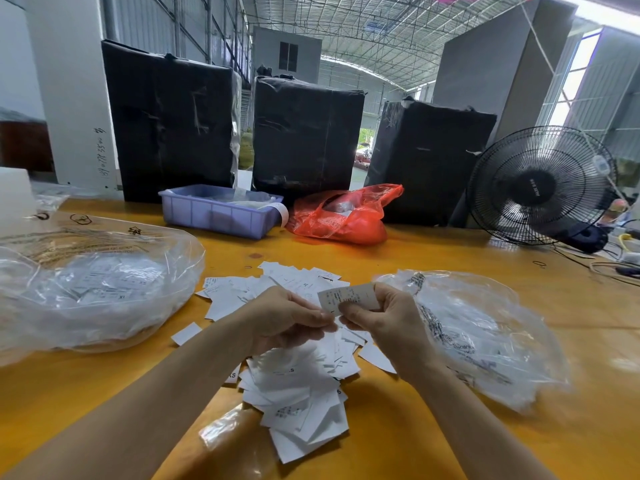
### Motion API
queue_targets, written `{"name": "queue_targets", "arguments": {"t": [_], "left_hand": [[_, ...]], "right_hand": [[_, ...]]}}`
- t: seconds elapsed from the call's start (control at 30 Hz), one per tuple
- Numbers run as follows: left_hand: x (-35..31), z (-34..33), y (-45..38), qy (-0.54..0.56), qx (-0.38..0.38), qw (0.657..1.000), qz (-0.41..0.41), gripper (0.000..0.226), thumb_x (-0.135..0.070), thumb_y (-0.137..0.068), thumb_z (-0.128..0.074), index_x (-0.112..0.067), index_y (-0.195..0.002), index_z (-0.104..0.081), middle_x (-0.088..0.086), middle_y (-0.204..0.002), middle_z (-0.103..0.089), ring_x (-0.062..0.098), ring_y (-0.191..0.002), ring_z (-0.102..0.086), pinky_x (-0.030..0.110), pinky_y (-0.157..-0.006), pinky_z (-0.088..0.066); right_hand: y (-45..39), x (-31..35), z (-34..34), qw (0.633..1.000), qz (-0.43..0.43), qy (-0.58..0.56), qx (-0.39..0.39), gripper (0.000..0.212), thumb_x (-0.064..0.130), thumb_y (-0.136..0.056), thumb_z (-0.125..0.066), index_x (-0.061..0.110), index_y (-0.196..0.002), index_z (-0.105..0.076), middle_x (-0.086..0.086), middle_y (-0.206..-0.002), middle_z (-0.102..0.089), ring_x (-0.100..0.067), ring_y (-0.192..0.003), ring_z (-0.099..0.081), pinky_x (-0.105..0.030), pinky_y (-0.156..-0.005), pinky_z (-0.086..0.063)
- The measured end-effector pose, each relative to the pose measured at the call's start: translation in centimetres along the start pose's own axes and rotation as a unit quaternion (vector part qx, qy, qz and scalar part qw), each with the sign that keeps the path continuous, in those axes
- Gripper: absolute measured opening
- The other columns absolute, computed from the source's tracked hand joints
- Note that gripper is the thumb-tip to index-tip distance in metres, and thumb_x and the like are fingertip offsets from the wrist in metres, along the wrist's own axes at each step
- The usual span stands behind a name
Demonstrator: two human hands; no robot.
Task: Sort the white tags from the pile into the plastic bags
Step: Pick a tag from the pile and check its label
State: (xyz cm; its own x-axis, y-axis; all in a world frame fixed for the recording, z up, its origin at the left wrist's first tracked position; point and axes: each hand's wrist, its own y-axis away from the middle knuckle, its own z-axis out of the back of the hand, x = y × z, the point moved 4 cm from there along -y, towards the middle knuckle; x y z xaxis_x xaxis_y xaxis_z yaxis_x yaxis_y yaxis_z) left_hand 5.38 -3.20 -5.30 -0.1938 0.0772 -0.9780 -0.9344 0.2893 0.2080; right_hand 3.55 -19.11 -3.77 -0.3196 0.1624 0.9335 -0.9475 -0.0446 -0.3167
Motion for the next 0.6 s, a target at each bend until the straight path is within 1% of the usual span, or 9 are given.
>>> {"name": "queue_targets", "arguments": {"t": [0.1,0.17,0.23,0.3,0.4,0.53,0.6], "left_hand": [[-0.16,0.18,-0.01,0.018,-0.016,1.000,-0.012,0.013,-0.006,-0.073,-0.074,0.001,-0.083,-0.073,0.010,-0.078,-0.074,0.010,-0.056,-0.066,0.016,-0.045,-0.047],[-0.25,0.33,-0.04,0.037,-0.027,0.999,-0.019,0.012,-0.009,-0.070,-0.075,-0.001,-0.078,-0.074,0.010,-0.076,-0.074,0.011,-0.056,-0.067,0.015,-0.044,-0.046],[-0.30,0.32,-0.03,0.058,-0.027,0.998,-0.022,0.010,-0.007,-0.070,-0.073,0.001,-0.075,-0.074,0.012,-0.074,-0.073,0.013,-0.056,-0.067,0.014,-0.041,-0.044],[-0.24,0.19,0.01,0.060,-0.022,0.998,-0.020,0.009,-0.004,-0.073,-0.072,0.004,-0.077,-0.073,0.014,-0.076,-0.073,0.014,-0.057,-0.068,0.015,-0.041,-0.045],[-0.16,-0.01,-0.04,0.056,-0.016,0.998,-0.018,0.010,-0.001,-0.077,-0.070,0.005,-0.084,-0.072,0.013,-0.079,-0.074,0.015,-0.061,-0.070,0.016,-0.047,-0.049],[-0.25,-0.03,-0.11,0.059,-0.013,0.998,-0.018,0.013,-0.001,-0.077,-0.070,0.006,-0.088,-0.071,0.015,-0.084,-0.074,0.016,-0.063,-0.070,0.017,-0.050,-0.051],[-0.27,0.03,-0.09,0.059,-0.014,0.998,-0.018,0.013,-0.002,-0.077,-0.071,0.005,-0.087,-0.072,0.015,-0.084,-0.074,0.016,-0.063,-0.070,0.017,-0.050,-0.051]], "right_hand": [[0.01,-0.09,-0.10,1.000,-0.006,0.029,0.009,0.011,-0.001,-0.078,-0.071,0.001,-0.082,-0.061,-0.017,-0.080,-0.068,-0.018,-0.068,-0.062,-0.026,-0.062,-0.051],[-0.10,-0.01,0.17,1.000,-0.001,0.023,-0.011,0.011,0.001,-0.078,-0.072,0.002,-0.081,-0.061,-0.017,-0.079,-0.068,-0.016,-0.066,-0.061,-0.024,-0.060,-0.050],[-0.22,0.15,0.58,0.999,0.003,0.010,-0.034,0.010,0.004,-0.078,-0.072,0.004,-0.082,-0.063,-0.016,-0.079,-0.068,-0.017,-0.067,-0.062,-0.024,-0.061,-0.050],[-0.28,0.23,0.84,0.999,0.006,0.003,-0.043,0.011,0.005,-0.077,-0.073,0.004,-0.082,-0.064,-0.016,-0.079,-0.068,-0.018,-0.068,-0.062,-0.025,-0.062,-0.050],[-0.14,0.30,0.66,0.999,0.015,0.019,-0.038,0.011,0.004,-0.077,-0.073,0.003,-0.082,-0.064,-0.015,-0.078,-0.068,-0.014,-0.065,-0.061,-0.020,-0.058,-0.049],[-0.02,0.38,0.34,0.998,0.022,0.043,-0.030,0.013,0.003,-0.077,-0.073,0.006,-0.077,-0.060,-0.011,-0.077,-0.067,-0.015,-0.072,-0.063,-0.027,-0.063,-0.053],[0.01,0.36,0.32,0.998,0.022,0.059,-0.032,0.015,0.003,-0.077,-0.074,0.007,-0.076,-0.059,-0.012,-0.080,-0.067,-0.018,-0.075,-0.064,-0.033,-0.067,-0.055]]}}
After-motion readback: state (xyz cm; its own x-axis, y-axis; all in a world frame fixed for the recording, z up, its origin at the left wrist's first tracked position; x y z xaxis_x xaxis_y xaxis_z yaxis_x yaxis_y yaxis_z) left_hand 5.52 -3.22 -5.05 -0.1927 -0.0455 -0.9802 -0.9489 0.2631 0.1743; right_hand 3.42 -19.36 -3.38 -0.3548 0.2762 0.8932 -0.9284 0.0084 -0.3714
